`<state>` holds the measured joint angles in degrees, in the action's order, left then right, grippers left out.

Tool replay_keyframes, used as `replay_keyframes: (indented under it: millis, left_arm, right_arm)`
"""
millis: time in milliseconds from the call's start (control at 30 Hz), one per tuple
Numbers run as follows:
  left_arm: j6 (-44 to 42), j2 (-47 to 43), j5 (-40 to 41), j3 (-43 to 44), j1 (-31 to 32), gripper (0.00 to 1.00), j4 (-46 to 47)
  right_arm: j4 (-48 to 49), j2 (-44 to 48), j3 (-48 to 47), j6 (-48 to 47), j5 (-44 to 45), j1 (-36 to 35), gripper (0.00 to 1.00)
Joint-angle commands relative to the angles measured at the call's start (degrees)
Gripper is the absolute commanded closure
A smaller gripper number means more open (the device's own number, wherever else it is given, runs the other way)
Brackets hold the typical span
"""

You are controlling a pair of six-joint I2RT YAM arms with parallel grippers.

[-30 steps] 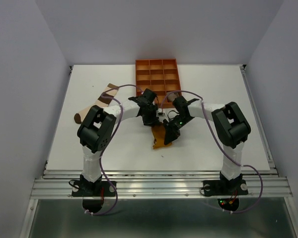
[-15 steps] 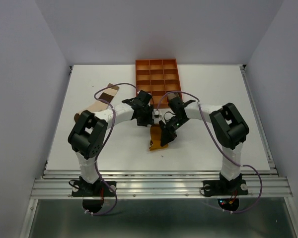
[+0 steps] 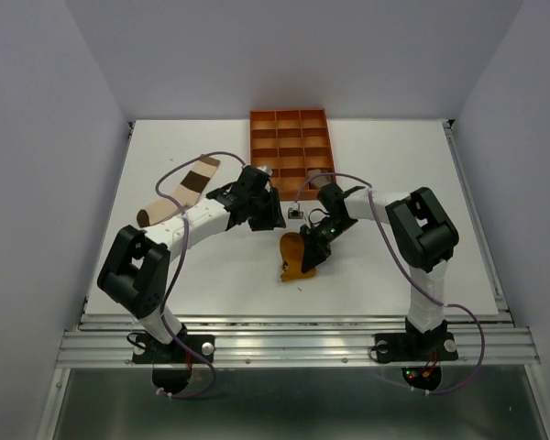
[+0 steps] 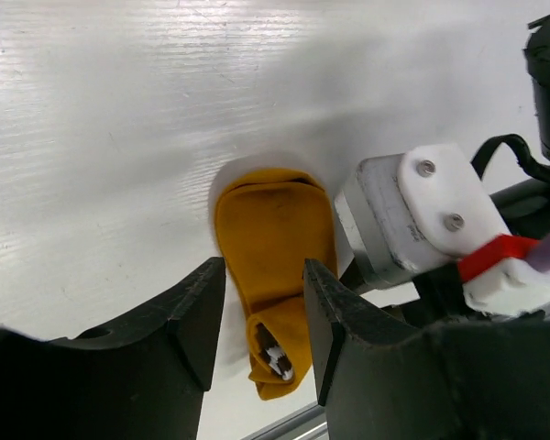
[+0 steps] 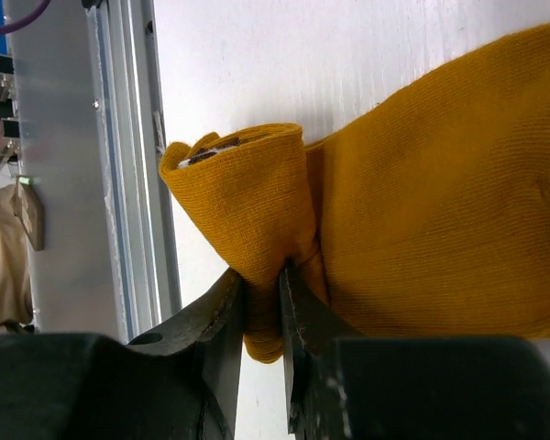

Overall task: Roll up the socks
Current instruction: Roll the sock at the center of the board.

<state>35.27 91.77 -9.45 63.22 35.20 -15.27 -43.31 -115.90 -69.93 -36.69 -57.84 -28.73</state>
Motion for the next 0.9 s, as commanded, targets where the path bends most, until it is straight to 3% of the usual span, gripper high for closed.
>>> replay_keyframes:
  millis: [0,333,467,567,867]
  left_arm:
    - [2.0,2.3,-1.4,-1.5,0.0,0.5,1.2]
    - [1.8,-11.1,-9.1,-12.3,-0.2,0.48,10.5]
    - [1.3,-16.4,-17.3,-18.7,0.6,0.47,15.3]
    - [0.2,-16.2,-22.8,-20.5,1.4,0.46,18.0]
    - [-3.4,-8.1,-19.9,-17.3,5.0,0.47,13.0]
  right_arm:
    - [-0.9,-1.4,2.4,-0.8,9.9,-0.1,0.99]
    - [0.2,-0.9,3.1,-0.7,10.8,-0.6,0.99]
    - [0.6,-1.1,3.0,-0.4,11.1,-1.2,0.99]
    - [0.9,-1.3,3.0,-0.1,11.3,-1.2,0.99]
    - [1.8,-0.9,3.5,-0.1,11.6,-1.7,0.99]
